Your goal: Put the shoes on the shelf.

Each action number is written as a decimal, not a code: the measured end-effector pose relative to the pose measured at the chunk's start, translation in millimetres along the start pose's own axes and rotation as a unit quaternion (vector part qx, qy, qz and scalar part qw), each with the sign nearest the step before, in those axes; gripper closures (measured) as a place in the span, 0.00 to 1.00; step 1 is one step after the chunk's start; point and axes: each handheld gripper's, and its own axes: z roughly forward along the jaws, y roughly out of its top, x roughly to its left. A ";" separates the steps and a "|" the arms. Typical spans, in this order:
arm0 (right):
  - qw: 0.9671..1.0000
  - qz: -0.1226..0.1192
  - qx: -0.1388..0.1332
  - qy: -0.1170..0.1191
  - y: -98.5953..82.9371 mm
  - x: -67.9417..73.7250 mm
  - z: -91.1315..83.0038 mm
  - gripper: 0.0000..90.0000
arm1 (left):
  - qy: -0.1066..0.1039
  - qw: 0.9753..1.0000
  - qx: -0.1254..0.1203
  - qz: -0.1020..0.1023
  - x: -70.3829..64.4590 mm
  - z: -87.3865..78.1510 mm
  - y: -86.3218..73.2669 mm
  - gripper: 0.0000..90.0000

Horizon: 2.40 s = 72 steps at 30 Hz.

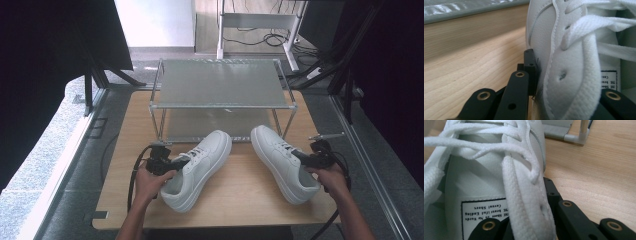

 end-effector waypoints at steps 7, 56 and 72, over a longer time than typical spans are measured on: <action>0.998 0.035 -0.032 0.039 -7.6 -11.5 -4.6 0.96 | -0.039 0.999 -0.020 -0.016 4.8 -7.3 -0.1 0.94; 0.980 0.017 -0.132 0.149 31.3 36.5 -51.4 0.97 | -0.087 0.987 -0.135 -0.002 -16.3 -51.2 46.8 0.93; 0.976 0.028 -0.162 0.145 70.8 44.1 -58.8 0.97 | -0.105 0.980 -0.169 -0.012 -17.8 -52.7 78.3 0.93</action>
